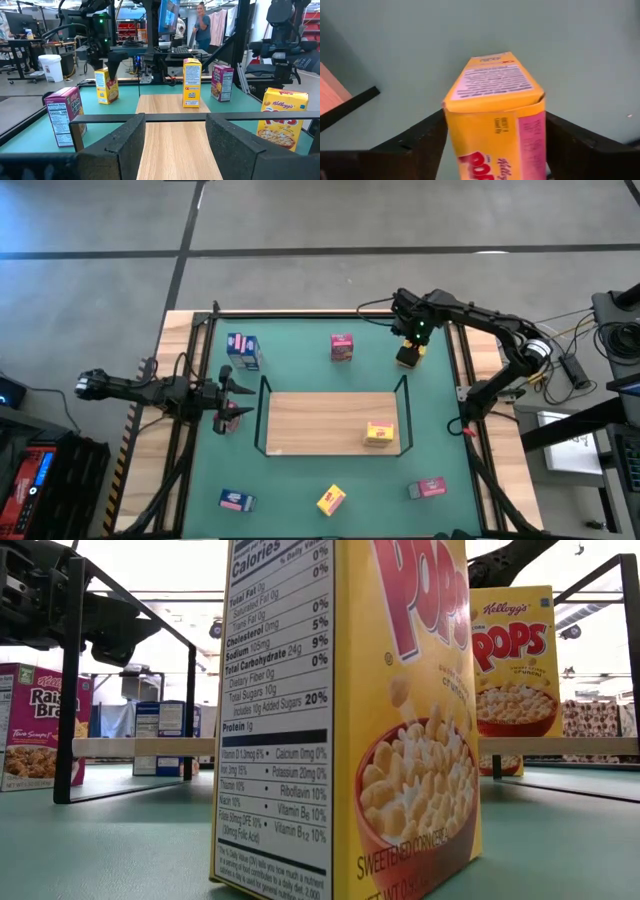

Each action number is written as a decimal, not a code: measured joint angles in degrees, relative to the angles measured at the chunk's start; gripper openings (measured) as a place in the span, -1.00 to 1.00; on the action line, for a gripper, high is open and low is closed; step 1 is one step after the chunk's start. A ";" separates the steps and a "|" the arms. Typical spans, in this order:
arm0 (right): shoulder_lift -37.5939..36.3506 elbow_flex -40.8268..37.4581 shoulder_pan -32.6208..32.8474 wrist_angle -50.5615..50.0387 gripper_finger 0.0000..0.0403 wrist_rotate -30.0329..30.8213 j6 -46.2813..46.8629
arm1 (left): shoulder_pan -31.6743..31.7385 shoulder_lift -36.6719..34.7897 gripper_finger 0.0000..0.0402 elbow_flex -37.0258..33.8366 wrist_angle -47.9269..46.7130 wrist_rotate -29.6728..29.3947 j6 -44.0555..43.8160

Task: Stack cereal on shelf
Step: Put the top yellow cereal box on the shelf aligned with the other yellow cereal box

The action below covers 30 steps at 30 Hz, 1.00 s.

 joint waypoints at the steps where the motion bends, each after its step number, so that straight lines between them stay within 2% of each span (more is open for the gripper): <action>1: 0.00 0.00 0.00 0.02 0.28 0.00 0.46 | 0.00 0.00 -0.04 0.00 0.00 0.01 0.00; 6: 0.00 0.00 0.00 0.04 0.10 0.02 2.70 | 0.00 -0.02 -0.04 0.00 0.00 0.00 0.00; 11: -0.02 0.00 0.02 0.02 0.01 0.02 2.69 | 0.00 0.00 -0.04 0.00 0.00 0.01 0.00; 30: -1.00 1.53 0.15 -0.10 0.00 -0.44 2.98 | 0.00 0.00 -0.04 0.00 0.00 0.01 0.00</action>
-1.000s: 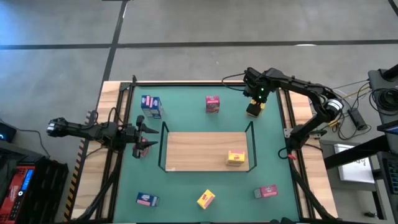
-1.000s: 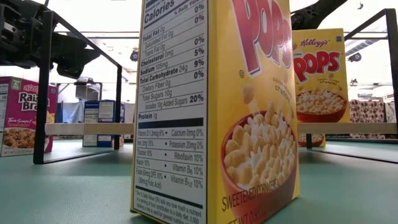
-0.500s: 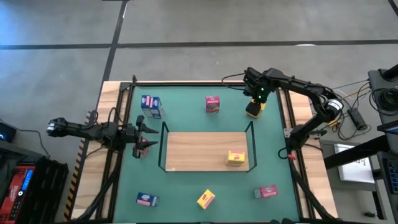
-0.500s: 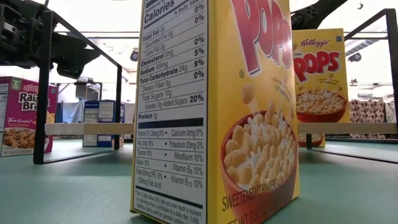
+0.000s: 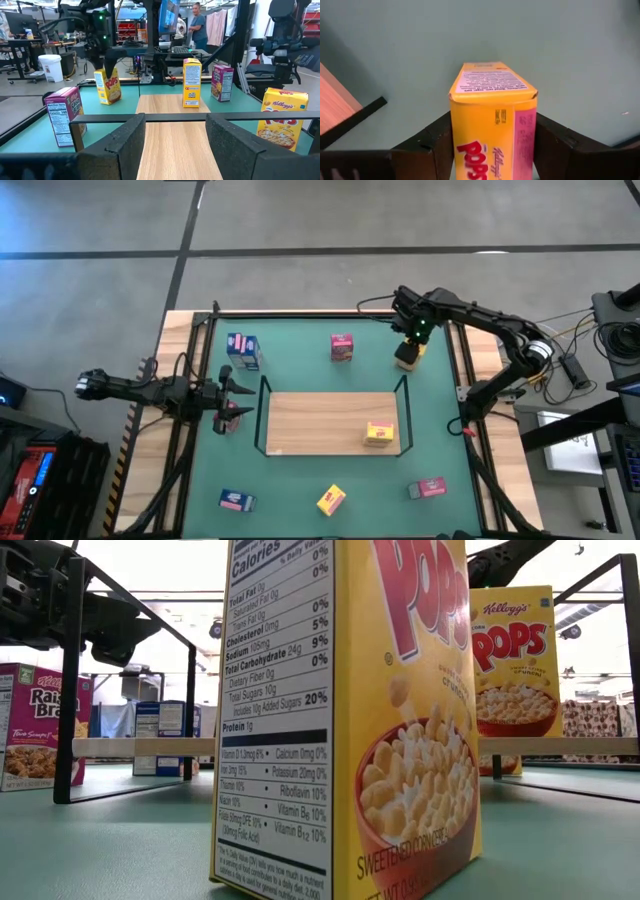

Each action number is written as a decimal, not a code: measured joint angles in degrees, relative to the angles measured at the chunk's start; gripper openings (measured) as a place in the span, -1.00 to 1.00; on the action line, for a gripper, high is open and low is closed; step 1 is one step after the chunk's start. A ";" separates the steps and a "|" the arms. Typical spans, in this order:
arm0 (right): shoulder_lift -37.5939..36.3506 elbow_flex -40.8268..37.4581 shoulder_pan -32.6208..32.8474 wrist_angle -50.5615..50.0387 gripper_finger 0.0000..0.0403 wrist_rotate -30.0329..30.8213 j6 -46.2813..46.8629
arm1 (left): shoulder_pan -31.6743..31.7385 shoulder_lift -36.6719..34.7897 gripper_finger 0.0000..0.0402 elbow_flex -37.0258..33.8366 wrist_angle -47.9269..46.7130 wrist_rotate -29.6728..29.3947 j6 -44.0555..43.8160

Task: Stack cereal on shelf
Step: Put the top yellow cereal box on the shelf aligned with the other yellow cereal box

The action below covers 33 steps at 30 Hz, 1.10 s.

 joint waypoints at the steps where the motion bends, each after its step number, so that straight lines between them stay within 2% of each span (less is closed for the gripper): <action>1: -0.05 0.34 0.01 -0.05 -0.01 0.00 0.15 | -0.02 0.00 -0.04 0.00 0.00 0.00 0.00; 11: -0.14 -0.42 1.08 0.20 -0.15 0.11 1.20 | -0.02 0.00 -0.04 0.00 0.00 0.00 0.02; 19: -0.12 0.19 2.22 -0.29 -0.17 0.07 1.79 | -0.01 0.00 -0.04 0.00 0.00 -0.01 0.00; 33: -0.12 7.92 5.34 -0.03 -0.17 0.00 -0.33 | 0.00 0.00 -0.04 0.00 0.00 0.00 0.00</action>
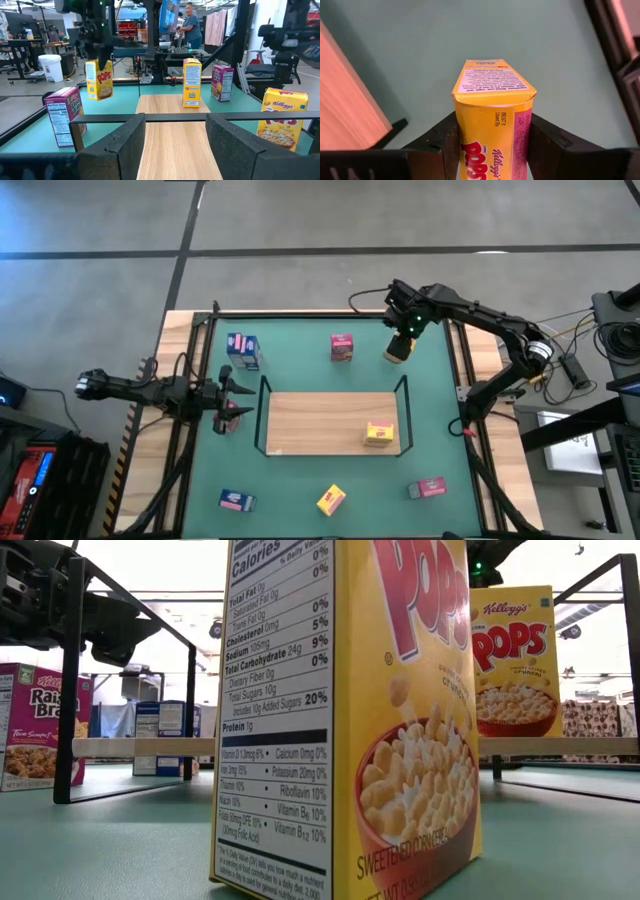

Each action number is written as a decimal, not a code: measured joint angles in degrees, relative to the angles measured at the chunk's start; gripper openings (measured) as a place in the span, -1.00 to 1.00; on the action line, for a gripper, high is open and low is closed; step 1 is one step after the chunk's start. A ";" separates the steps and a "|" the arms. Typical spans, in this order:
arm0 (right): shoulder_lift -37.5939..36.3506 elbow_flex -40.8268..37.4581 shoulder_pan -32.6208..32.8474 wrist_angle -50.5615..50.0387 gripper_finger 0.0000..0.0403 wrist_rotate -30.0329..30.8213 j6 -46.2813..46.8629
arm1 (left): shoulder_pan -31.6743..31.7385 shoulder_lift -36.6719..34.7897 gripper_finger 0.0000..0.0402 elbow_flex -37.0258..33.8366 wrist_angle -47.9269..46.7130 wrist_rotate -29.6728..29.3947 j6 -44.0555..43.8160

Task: Stack cereal on shelf
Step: Put the top yellow cereal box on the shelf aligned with the other yellow cereal box

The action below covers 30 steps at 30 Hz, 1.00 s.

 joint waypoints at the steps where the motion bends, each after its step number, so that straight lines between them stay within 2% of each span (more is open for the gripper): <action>1: 0.00 0.60 0.45 0.02 -0.17 -0.02 -0.11 | 0.00 0.00 -0.04 0.00 0.00 0.00 0.00; 8: 0.00 3.98 4.47 0.01 -0.17 -0.60 -0.64 | -0.02 -0.02 -0.04 0.00 0.00 0.00 0.00; 16: 0.00 6.00 9.94 -0.07 -0.17 -4.81 -1.51 | -0.02 0.00 -0.04 0.00 0.00 0.00 0.00; 30: -0.02 6.46 22.15 -1.55 -0.17 -5.01 7.55 | -0.01 0.00 -0.04 0.00 0.00 0.00 0.00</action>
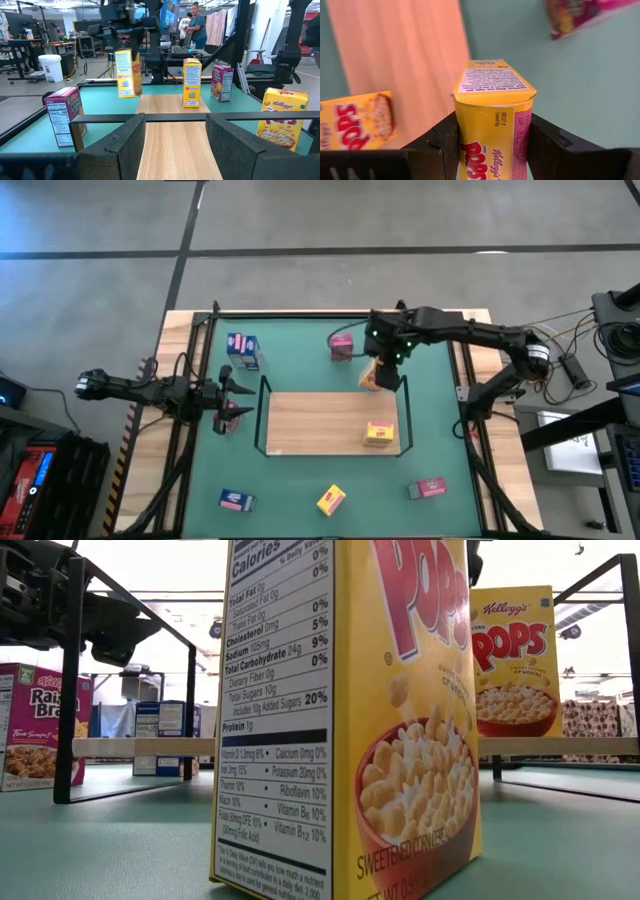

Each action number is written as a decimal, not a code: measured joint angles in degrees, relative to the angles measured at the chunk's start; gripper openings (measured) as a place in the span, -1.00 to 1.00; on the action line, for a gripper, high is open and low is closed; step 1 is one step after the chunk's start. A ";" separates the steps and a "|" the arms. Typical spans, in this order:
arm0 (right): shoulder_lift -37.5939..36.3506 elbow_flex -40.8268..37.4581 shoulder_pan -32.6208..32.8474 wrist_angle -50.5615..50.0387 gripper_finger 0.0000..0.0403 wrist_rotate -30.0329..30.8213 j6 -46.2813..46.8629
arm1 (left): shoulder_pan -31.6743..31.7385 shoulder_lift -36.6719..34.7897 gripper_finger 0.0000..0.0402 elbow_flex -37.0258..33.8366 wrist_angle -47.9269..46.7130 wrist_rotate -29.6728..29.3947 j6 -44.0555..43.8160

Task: Stack cereal on shelf
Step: Put the top yellow cereal box on the shelf aligned with the other yellow cereal box

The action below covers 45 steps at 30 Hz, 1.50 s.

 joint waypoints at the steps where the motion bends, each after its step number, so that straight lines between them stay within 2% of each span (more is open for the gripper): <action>1: 0.00 0.00 0.97 0.00 -0.17 0.00 0.36 | 0.01 -0.01 -0.04 0.00 0.00 0.00 0.00; 12: 0.00 0.00 9.66 -0.10 -0.17 0.50 9.37 | -0.01 0.00 -0.04 0.00 0.00 0.00 0.00; 17: 0.04 -0.04 11.26 -0.45 -0.17 0.50 12.38 | 0.00 0.00 -0.04 0.00 0.00 0.00 0.00; 24: 0.07 -0.83 12.32 -0.28 -0.17 0.37 21.07 | -0.01 -0.01 -0.04 0.00 0.00 0.00 0.00; 36: 0.09 -3.65 12.61 -0.09 -0.17 0.28 20.70 | 0.01 -0.01 -0.04 0.00 0.00 0.00 0.00; 45: 0.11 -4.98 16.61 0.59 -0.17 1.35 16.18 | 0.00 -0.01 -0.04 0.00 0.00 0.00 0.00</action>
